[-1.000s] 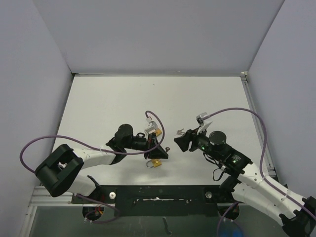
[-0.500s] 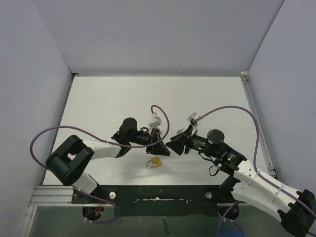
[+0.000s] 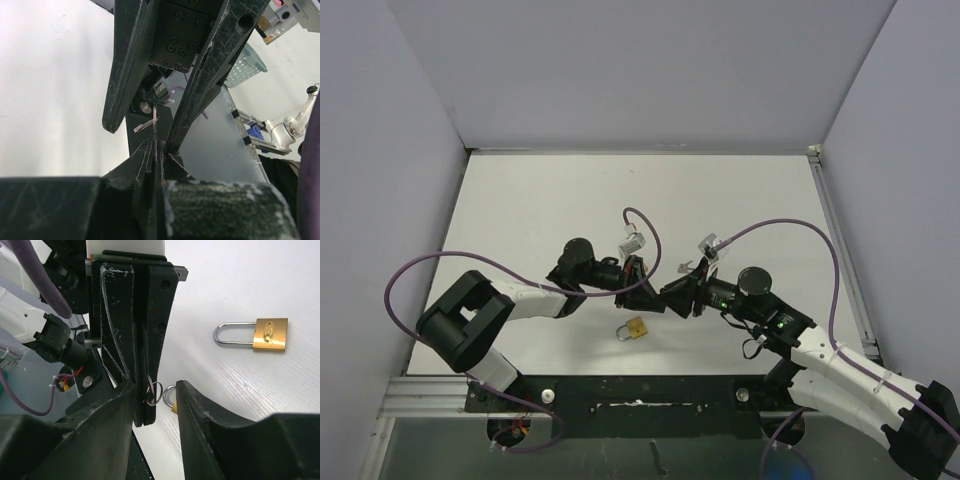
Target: Unlock with the key
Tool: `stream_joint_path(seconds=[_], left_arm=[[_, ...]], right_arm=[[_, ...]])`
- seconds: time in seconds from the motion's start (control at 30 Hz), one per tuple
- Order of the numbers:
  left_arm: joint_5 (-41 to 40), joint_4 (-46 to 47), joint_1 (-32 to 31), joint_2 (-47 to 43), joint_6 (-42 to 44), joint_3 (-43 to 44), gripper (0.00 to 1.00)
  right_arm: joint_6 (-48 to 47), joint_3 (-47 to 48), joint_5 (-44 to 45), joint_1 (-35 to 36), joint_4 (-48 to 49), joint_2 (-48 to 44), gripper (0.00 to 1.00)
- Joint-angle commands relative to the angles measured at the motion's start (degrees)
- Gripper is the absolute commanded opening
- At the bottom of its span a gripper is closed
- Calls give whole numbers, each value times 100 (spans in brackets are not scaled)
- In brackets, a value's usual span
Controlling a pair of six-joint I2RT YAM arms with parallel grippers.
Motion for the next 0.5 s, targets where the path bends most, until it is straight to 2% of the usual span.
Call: stream_joint_path(seconds=[0.0,0.47], left_arm=[[108,601,-11,-26,-133,126,0],[136,772,-29,-19,-195,31,0]], right_arm=[[-38,35,-71,-22,431,65,37],[-2,95,-123,-27,632,362,9]])
